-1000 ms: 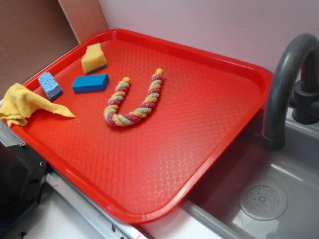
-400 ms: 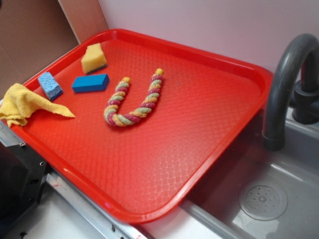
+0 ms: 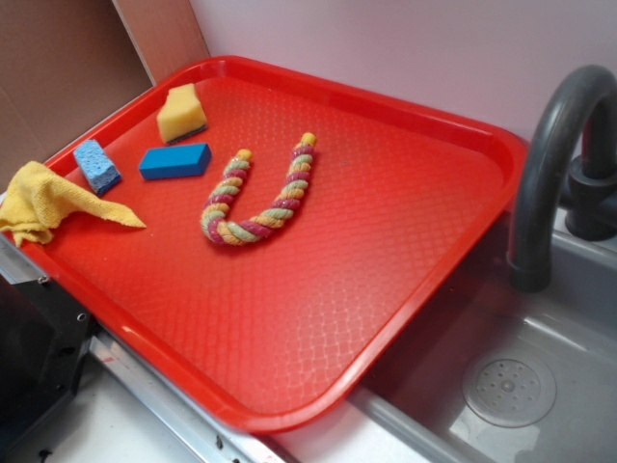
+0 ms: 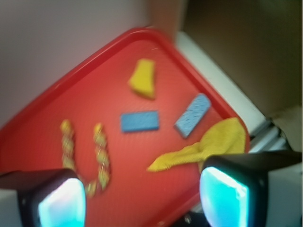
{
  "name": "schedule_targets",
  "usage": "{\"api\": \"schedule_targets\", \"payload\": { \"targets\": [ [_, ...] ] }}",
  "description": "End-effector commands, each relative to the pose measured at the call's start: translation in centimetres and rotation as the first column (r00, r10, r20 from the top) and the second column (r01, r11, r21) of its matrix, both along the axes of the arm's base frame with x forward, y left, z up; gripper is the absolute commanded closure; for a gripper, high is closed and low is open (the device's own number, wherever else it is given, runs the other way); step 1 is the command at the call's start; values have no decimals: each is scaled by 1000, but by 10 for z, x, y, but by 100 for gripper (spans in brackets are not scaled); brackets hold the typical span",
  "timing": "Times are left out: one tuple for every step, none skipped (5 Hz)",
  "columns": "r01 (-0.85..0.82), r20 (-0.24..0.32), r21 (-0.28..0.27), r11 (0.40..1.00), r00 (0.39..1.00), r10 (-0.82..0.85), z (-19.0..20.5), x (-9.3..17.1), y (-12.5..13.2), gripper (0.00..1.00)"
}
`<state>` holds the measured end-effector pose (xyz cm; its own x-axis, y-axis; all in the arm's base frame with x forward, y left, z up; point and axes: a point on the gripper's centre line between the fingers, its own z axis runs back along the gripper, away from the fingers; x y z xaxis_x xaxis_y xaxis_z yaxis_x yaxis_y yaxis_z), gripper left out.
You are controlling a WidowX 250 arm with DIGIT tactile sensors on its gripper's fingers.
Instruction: Grab the blue sponge.
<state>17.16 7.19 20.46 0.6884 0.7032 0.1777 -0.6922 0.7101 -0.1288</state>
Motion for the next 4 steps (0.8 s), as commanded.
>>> {"api": "schedule_targets", "payload": {
  "targets": [
    [-483, 126, 135, 865, 874, 469, -51, 1, 48, 0],
    [-679, 122, 160, 716, 734, 668, -84, 5, 65, 0],
    [-777, 120, 235, 584, 619, 776, -108, 11, 72, 0],
    [-752, 121, 288, 594, 643, 756, -124, 8, 82, 0]
  ]
}}
